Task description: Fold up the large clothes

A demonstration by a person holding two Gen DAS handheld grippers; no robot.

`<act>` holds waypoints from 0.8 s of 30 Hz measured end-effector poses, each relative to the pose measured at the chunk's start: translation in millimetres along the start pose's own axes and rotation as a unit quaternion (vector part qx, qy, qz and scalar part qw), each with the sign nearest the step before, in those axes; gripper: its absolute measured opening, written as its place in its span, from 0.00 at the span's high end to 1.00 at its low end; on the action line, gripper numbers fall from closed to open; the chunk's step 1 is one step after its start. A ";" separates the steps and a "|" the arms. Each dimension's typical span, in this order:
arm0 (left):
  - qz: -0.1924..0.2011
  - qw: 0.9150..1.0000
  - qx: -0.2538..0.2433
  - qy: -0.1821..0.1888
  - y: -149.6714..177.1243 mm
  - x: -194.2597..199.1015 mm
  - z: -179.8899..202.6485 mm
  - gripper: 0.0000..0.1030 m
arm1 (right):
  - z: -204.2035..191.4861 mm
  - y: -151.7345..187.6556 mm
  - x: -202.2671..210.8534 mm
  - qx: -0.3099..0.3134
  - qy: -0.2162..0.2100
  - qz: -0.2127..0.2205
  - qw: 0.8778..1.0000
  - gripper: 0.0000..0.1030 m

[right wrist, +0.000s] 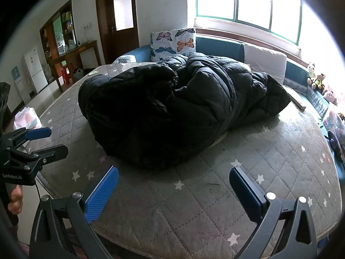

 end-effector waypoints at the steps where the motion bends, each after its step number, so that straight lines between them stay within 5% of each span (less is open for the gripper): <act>1: 0.000 1.000 0.000 -0.001 -0.8 -0.7 -0.8 0.00 | -0.1 -0.4 -0.2 0.001 0.000 -0.001 1.000 0.00; 13: 0.002 1.000 -0.001 -0.012 -21.0 -3.0 -11.9 0.00 | 0.7 -11.7 -5.1 0.014 -0.023 0.000 1.000 0.00; 19: 0.021 0.999 -0.020 -0.023 -53.8 5.4 -18.3 0.00 | 12.6 -35.5 -10.1 0.021 -0.042 0.002 0.999 0.00; 24: 0.036 0.999 -0.006 -0.012 -94.8 10.9 -31.0 0.00 | 30.6 -66.4 -25.7 0.018 -0.018 0.006 1.000 0.00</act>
Point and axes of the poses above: each gripper's, at about its wrist camera, not at the fingertips, and x roughly against the way its jaws point, z to its right, y to its underside, the point moved 2 cm from there along -x, roughly the way its jaws point, and after that the axes turned 14 degrees about y, right-handed, at the moved point
